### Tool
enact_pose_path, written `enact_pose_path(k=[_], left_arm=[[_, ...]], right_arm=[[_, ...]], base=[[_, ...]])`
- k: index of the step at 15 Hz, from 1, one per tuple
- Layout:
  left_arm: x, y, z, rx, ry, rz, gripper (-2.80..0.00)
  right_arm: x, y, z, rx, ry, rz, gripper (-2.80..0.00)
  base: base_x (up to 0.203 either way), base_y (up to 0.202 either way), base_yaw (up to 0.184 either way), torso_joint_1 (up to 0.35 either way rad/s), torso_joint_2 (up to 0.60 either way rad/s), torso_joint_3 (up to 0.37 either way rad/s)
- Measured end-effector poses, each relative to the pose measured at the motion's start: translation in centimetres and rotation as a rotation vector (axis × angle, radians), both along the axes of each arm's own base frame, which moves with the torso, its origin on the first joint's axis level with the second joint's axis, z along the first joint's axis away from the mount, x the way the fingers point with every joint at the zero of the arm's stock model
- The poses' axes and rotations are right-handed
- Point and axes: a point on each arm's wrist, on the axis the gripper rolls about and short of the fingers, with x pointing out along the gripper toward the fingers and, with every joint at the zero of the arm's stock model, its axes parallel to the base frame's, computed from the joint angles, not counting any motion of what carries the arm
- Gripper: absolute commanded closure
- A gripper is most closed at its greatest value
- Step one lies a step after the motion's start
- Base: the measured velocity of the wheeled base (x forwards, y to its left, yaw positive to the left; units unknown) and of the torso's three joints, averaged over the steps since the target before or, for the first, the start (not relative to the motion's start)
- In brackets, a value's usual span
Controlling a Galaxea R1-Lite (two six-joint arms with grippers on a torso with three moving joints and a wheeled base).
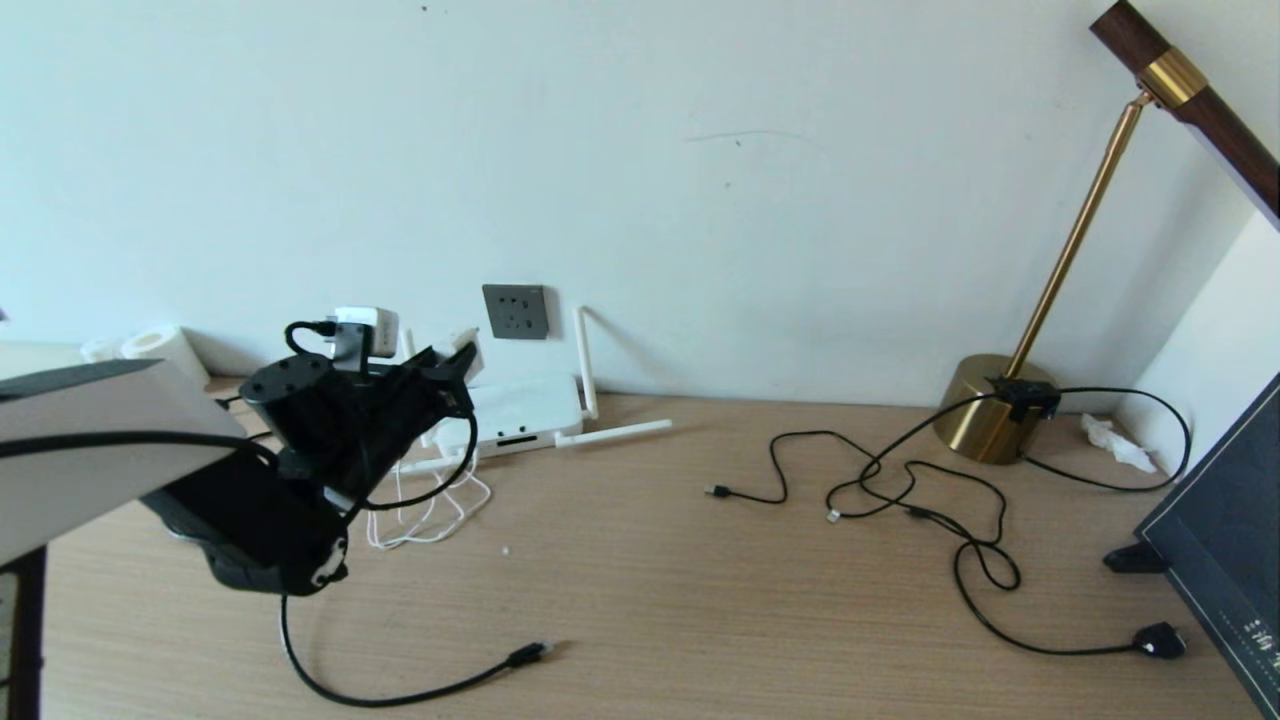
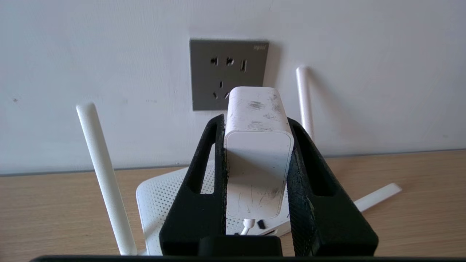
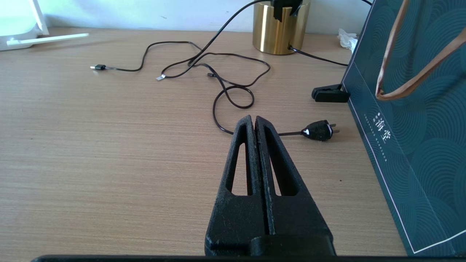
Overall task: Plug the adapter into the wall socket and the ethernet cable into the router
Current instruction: Plug plug into socket
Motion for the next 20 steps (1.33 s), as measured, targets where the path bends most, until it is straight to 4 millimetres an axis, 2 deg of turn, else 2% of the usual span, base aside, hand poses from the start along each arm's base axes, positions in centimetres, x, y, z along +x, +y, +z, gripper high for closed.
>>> enact_pose_path(k=[3,11,16,20], left_arm=[[1.3,-0.2,-1.2,0.000,0.003,0.003,0.00],[5.2,-1.2,-1.5,-0.019,-0.094,0.022,0.00],[6.3,-1.4,-2.6,-0.020,-0.096,0.026,0.00],[7.7,-1.5,-2.2,-0.024,-0.120,0.030,0.00]], right_arm=[[0.0,0.0,0.0,0.000,0.000,0.000,0.00],[0.0,0.0,0.0,0.000,0.000,0.000,0.00],[0.0,0.0,0.0,0.000,0.000,0.000,0.00],[0.0,0.0,0.0,0.000,0.000,0.000,0.00]], base=[[0.000,0.000,0.000,0.000,0.00,0.000],[0.000,0.000,0.000,0.000,0.00,0.000],[0.000,0.000,0.000,0.000,0.00,0.000],[0.000,0.000,0.000,0.000,0.00,0.000]])
